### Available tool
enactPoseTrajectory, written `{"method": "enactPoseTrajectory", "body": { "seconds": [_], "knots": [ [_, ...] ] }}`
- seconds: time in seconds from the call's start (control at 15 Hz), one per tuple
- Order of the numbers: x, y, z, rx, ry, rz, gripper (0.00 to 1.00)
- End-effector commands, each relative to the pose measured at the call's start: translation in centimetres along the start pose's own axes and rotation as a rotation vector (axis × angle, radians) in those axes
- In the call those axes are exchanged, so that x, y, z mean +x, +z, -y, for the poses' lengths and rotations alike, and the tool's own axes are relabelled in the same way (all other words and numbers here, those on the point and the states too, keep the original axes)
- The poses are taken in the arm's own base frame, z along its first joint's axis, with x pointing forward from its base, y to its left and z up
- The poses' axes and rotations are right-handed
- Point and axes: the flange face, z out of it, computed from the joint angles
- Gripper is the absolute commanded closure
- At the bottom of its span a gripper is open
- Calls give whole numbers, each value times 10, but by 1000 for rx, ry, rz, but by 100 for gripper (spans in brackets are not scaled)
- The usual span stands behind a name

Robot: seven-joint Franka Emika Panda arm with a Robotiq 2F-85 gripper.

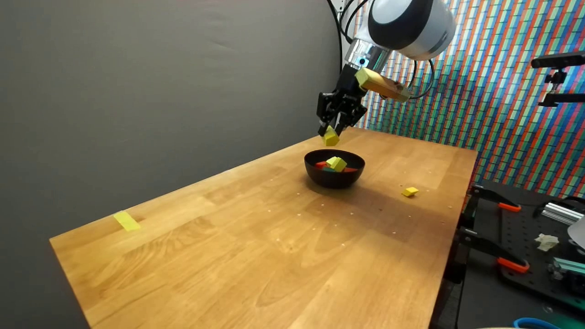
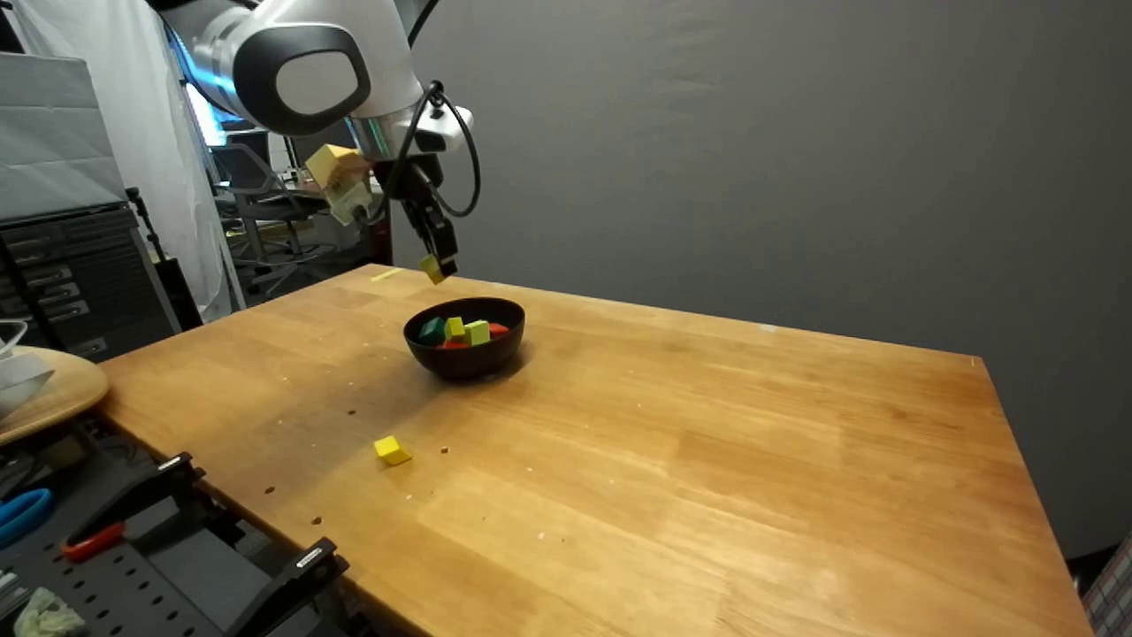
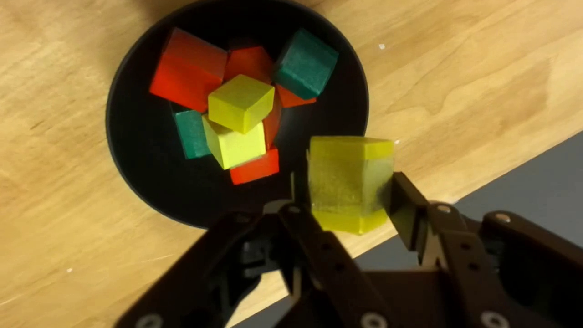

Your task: Put all the toy blocks into the bowl.

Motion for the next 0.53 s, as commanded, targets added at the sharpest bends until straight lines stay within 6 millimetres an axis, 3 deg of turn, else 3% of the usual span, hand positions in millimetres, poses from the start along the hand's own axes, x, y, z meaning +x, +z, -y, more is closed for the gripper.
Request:
{"method": "enactPoseTrajectory", "body": {
  "seconds": [0.0,0.2,0.47],
  "knots": [
    [9,16,-10,-27,-19,-38,24],
    [9,5,-31,-73,-54,-39,1],
    [-7,-29,-76,-162,-67,17,0]
  ]
}}
